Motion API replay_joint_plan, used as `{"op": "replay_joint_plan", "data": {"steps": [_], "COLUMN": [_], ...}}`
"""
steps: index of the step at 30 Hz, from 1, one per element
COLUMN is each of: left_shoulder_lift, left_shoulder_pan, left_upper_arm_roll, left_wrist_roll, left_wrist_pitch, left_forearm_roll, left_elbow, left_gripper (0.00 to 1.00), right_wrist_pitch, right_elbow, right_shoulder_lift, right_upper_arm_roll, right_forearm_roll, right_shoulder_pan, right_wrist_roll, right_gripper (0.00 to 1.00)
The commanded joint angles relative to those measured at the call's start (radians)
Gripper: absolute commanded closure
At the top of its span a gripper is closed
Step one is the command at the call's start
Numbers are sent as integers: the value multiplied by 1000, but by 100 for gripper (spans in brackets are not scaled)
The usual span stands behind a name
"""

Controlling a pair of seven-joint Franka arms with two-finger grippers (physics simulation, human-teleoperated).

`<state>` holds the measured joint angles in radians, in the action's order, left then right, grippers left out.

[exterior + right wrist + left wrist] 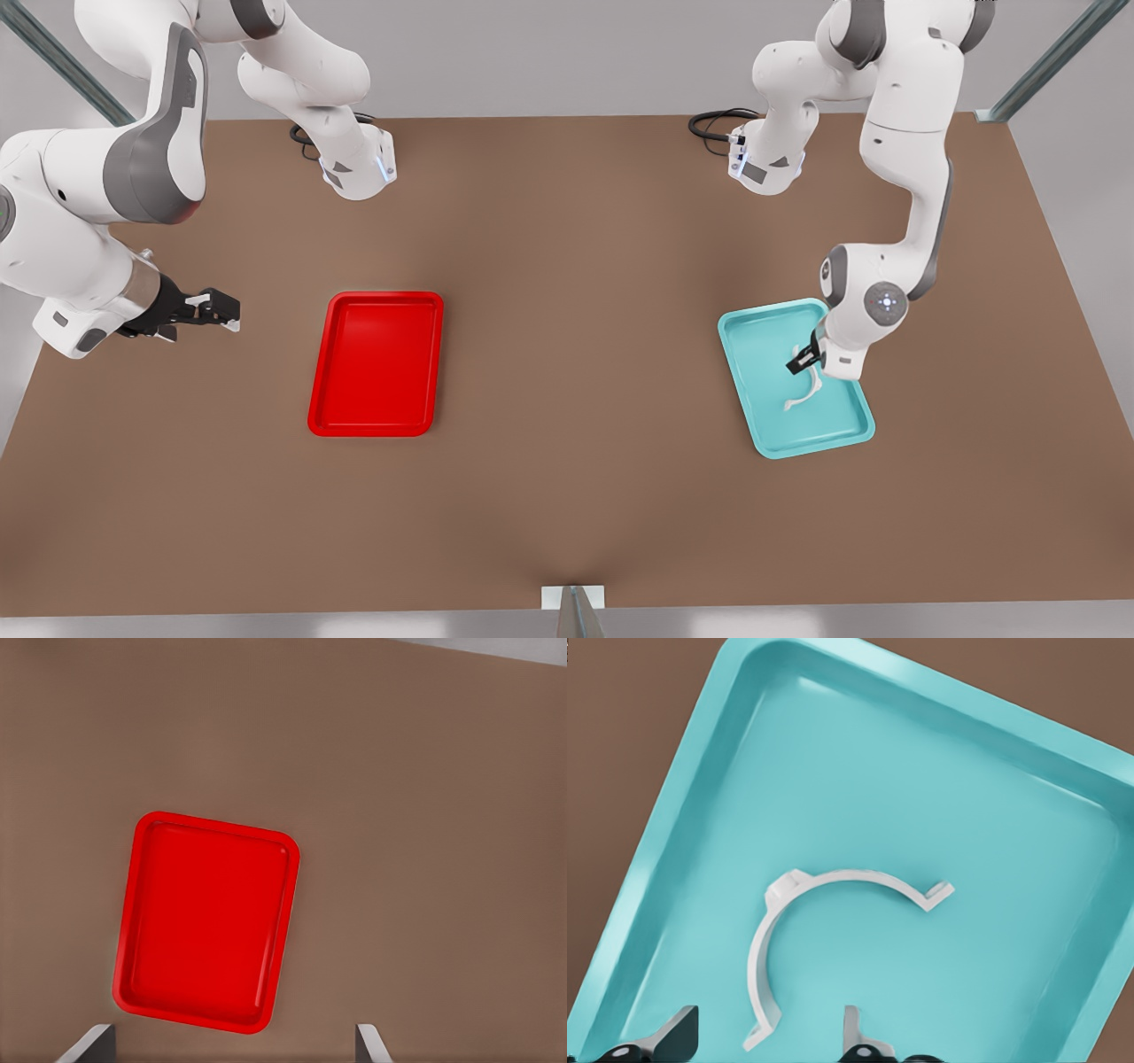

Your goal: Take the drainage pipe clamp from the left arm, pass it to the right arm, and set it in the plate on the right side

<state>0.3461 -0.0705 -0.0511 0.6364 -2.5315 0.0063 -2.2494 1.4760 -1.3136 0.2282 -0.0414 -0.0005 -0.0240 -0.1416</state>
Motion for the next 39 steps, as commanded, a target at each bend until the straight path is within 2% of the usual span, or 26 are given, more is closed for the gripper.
{"op": "replay_joint_plan", "data": {"steps": [1,3,13,19,26,28,29,35,39], "left_shoulder_lift": [14,33,54,56,71,71,70,62,62], "left_shoulder_pan": [0,0,-2,-2,-2,-2,-2,0,-11], "left_upper_arm_roll": [-3,-10,-23,-23,-23,-23,-23,-23,-1], "left_wrist_roll": [233,232,223,223,223,224,223,155,-105], "left_wrist_pitch": [-50,-75,-75,-76,-96,-96,-96,-86,28], "left_forearm_roll": [3,3,4,4,4,4,4,3,3], "left_elbow": [1,1,-24,-36,-36,-36,-36,-4,152], "left_gripper": [32,37,37,53,64,76,79,79,79], "right_wrist_pitch": [0,0,0,0,46,41,36,40,50], "right_elbow": [0,0,-1,-3,-6,-18,-23,-19,-19], "right_shoulder_lift": [-1,-1,-3,-4,54,56,54,46,57], "right_upper_arm_roll": [0,0,-3,-3,-8,-8,-8,-71,-71], "right_forearm_roll": [0,0,-1,-1,0,2,2,-6,-6], "right_shoulder_pan": [1,-1,3,1,12,4,1,18,18], "right_wrist_roll": [-15,-16,-27,-26,-12,-12,-12,99,100], "right_gripper": [0,0,0,0,0,0,0,0,0]}}
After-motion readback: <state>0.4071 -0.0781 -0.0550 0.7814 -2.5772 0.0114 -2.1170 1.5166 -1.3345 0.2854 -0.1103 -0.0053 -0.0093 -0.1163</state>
